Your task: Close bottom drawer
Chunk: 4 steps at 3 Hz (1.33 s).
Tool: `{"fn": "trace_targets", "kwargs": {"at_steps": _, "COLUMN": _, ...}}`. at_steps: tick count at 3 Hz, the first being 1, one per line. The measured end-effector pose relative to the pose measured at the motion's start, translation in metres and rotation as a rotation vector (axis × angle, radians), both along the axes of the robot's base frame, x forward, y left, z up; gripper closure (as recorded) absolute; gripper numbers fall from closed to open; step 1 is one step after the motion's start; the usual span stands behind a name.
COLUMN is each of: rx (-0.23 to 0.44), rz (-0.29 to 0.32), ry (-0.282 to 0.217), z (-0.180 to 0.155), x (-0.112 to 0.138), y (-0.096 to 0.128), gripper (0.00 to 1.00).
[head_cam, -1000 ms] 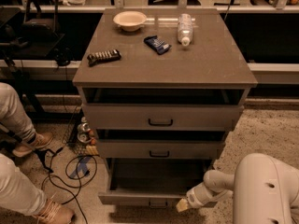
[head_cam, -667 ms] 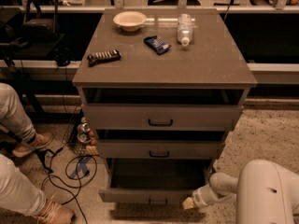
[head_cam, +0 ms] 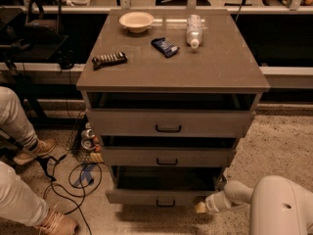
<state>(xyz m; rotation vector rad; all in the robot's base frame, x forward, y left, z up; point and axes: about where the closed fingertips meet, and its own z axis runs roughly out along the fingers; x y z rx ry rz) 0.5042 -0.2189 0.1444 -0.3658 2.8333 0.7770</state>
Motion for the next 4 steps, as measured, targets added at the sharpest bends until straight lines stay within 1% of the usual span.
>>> {"fn": "trace_targets", "kwargs": {"at_steps": 1, "rx": 0.007, "rz": -0.006, "ry": -0.072, "z": 0.006, "x": 0.030, "y": 0.005, "gripper": 1.00}}
{"fn": "trace_targets", "kwargs": {"at_steps": 2, "rx": 0.014, "rz": -0.011, "ry": -0.127, "z": 0.012, "x": 0.056, "y": 0.013, "gripper": 1.00}}
{"fn": "trace_targets", "kwargs": {"at_steps": 3, "rx": 0.026, "rz": -0.013, "ry": -0.189, "z": 0.019, "x": 0.090, "y": 0.029, "gripper": 1.00}}
{"fn": "trace_targets", "kwargs": {"at_steps": 4, "rx": 0.033, "rz": -0.010, "ry": -0.217, "z": 0.023, "x": 0.106, "y": 0.037, "gripper": 1.00}}
